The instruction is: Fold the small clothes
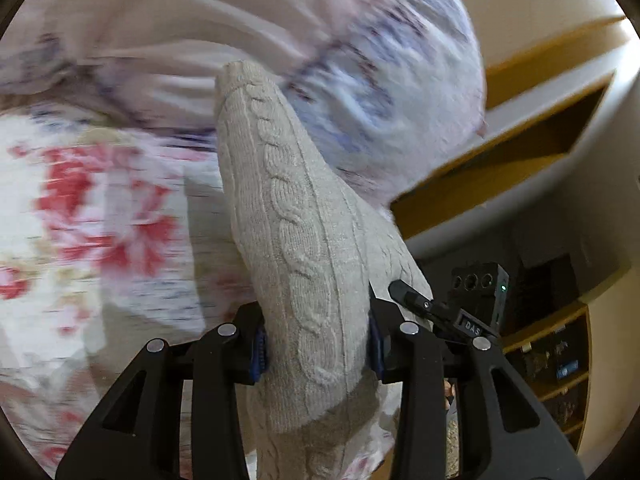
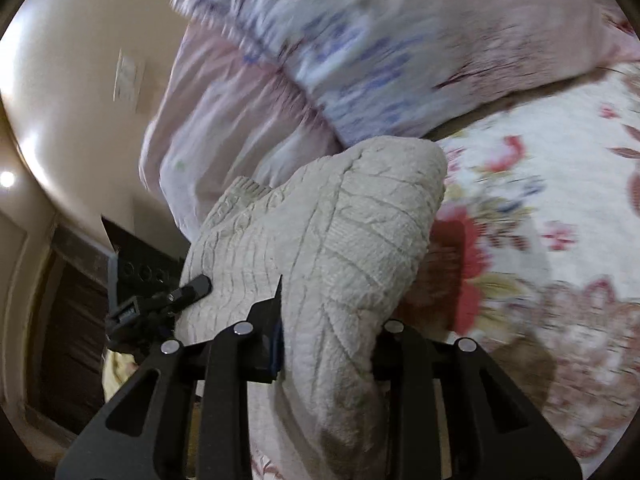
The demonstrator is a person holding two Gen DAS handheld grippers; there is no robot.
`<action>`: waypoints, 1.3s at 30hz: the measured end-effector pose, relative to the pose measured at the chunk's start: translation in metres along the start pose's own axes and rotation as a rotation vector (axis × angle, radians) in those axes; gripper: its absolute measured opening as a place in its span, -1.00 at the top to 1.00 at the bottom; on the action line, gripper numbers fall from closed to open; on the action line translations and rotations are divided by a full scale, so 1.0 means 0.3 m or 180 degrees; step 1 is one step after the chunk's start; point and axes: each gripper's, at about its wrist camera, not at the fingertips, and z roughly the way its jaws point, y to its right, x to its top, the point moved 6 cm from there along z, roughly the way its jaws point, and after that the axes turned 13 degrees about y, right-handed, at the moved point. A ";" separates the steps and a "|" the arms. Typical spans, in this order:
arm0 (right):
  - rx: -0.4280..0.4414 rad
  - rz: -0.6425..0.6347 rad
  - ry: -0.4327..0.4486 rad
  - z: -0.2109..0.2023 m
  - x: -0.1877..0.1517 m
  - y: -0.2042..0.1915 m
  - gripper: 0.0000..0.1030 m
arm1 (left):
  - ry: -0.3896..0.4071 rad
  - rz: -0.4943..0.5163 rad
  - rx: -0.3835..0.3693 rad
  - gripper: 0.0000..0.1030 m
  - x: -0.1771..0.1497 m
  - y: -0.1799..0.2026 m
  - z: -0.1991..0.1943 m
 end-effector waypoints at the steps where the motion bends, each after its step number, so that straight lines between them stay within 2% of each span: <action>1: -0.0079 -0.0016 -0.0096 0.053 -0.026 0.001 0.48 | 0.0012 -0.0017 0.0106 0.23 0.002 -0.046 -0.007; 4: -0.0412 -0.0095 -0.0266 0.152 -0.083 0.033 0.44 | -0.0038 -0.0037 0.0479 0.21 -0.016 -0.172 -0.001; 7: -0.0427 -0.0068 -0.0310 0.140 -0.082 0.036 0.31 | -0.0021 -0.0135 0.0469 0.14 -0.023 -0.210 -0.001; 10: -0.0455 -0.0052 -0.0261 0.097 -0.058 0.042 0.19 | -0.0029 0.0018 0.0548 0.06 -0.018 -0.188 -0.002; 13: -0.0397 0.0152 -0.0088 0.068 -0.005 0.070 0.08 | -0.0053 0.0143 0.0636 -0.03 -0.002 -0.178 0.011; 16: -0.0432 0.0250 -0.0020 0.098 0.052 0.089 0.08 | -0.0063 0.0097 0.0670 -0.08 0.010 -0.196 0.016; 22: -0.0436 0.0428 -0.0084 0.182 0.124 0.121 0.08 | -0.0081 -0.0049 0.0712 -0.13 0.068 -0.229 0.025; 23: -0.0456 0.0426 -0.0096 0.203 0.128 0.122 0.10 | -0.0090 -0.0124 0.0715 -0.13 0.084 -0.243 0.036; 26: -0.0481 0.0225 -0.0042 0.209 0.139 0.099 0.70 | 0.0002 -0.0227 0.0747 -0.13 0.133 -0.274 0.050; 27: -0.0452 0.0083 0.0051 0.194 0.150 0.075 0.77 | 0.0068 -0.0227 0.0755 -0.05 0.153 -0.279 0.050; 29: -0.0513 -0.0176 0.0247 0.173 0.166 0.040 0.79 | 0.0148 -0.0178 0.0755 0.51 0.181 -0.277 0.051; 31: -0.0790 -0.0360 0.0360 0.166 0.172 0.041 0.80 | 0.0225 -0.0015 0.0846 0.82 0.204 -0.269 0.059; 34: -0.1166 -0.0159 0.0178 0.205 0.141 0.125 0.81 | 0.0267 0.0088 0.0989 0.86 0.207 -0.265 0.078; 36: -0.1225 -0.0082 0.0114 0.220 0.122 0.152 0.78 | 0.0240 0.0173 0.1059 0.87 0.191 -0.260 0.092; 38: -0.1192 -0.0068 0.0104 0.200 0.122 0.141 0.63 | 0.0261 0.0173 0.1064 0.86 0.188 -0.253 0.080; 39: -0.1177 -0.0037 0.0106 0.185 0.126 0.136 0.36 | 0.0286 0.0099 0.0994 0.86 0.187 -0.246 0.061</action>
